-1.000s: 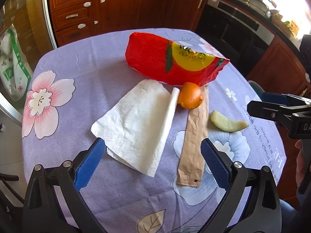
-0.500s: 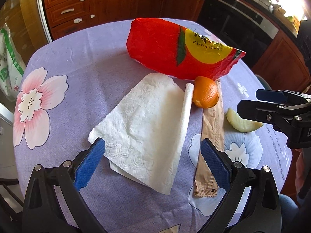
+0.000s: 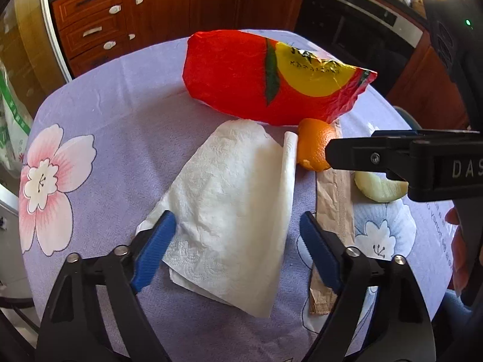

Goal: Collect trash
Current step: 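Grasp the white tissue with the left tool while the right tool grasps the red-and-yellow bag, then carry tissue and red bag over the bin and open both tools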

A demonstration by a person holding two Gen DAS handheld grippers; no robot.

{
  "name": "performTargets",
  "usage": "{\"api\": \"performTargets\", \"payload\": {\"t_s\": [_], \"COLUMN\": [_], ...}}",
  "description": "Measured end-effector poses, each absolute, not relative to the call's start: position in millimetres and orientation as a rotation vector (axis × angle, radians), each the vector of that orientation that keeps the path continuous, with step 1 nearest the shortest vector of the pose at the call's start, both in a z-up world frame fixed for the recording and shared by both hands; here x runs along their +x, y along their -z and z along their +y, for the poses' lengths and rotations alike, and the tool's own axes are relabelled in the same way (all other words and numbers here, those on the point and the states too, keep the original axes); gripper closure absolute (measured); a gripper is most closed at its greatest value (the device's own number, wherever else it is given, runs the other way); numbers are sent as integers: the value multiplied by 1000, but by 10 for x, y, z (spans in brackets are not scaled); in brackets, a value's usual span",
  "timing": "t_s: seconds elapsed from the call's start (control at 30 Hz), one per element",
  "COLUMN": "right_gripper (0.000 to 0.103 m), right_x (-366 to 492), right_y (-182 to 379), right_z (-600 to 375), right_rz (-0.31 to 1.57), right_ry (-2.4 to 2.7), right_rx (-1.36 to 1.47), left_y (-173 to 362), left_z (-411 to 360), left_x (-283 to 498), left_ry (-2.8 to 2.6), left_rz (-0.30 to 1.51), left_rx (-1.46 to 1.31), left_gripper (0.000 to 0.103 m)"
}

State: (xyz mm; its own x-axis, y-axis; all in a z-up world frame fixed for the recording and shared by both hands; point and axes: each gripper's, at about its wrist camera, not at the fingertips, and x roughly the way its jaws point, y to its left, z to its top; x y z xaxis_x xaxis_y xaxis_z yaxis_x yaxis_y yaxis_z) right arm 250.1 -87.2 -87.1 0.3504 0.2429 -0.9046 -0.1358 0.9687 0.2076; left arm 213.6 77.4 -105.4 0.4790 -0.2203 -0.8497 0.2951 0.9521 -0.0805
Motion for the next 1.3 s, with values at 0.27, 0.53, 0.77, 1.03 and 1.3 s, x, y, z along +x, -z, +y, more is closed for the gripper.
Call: {"api": "performTargets", "payload": {"t_s": [0.27,0.53,0.77,1.03,1.3], "right_gripper": [11,11,24,96,96], "right_x": [2563,2887,3010,2853,2625], "right_y": [524,298,595,392,-70], "right_z": [-903,-481,-238,-474,-974], "right_rz": [1107,1038,1097,1025,926], "right_ry": [-217,-311,-391,-378,-342], "right_rx": [40,-155,-246,-192,-85], "left_y": [992,896,943,738,231], "left_z": [978,1190,1188,1172,897], "left_x": [2154,2238,2195,2134,1979], "left_ry": [298,293,264,233,250], "left_rz": [1017,1020,1038,1008,919], "left_rx": [21,-73,-78,-84,-45], "left_gripper": [99,99,98,98,98]}}
